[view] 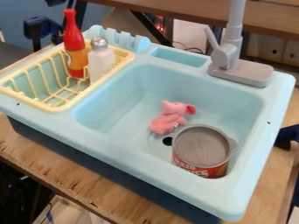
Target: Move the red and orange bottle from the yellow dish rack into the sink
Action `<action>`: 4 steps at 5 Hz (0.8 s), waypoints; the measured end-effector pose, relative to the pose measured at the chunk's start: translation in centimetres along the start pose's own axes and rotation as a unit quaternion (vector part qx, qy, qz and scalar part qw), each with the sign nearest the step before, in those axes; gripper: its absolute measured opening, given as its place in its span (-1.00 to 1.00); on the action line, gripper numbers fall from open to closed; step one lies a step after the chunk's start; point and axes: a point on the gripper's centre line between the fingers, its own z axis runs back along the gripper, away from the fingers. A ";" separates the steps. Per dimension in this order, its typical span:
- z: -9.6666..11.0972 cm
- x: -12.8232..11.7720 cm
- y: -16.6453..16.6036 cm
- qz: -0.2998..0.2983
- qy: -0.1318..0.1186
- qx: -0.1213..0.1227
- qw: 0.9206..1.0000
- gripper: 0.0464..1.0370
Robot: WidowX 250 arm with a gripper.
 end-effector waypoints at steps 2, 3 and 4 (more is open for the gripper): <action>-1.9 2.5 0.9 -0.013 0.004 -0.049 0.999 0.93; -3.2 3.0 1.4 -0.002 0.031 -0.042 0.999 0.93; -3.7 3.5 0.6 -0.012 0.045 -0.032 0.998 0.93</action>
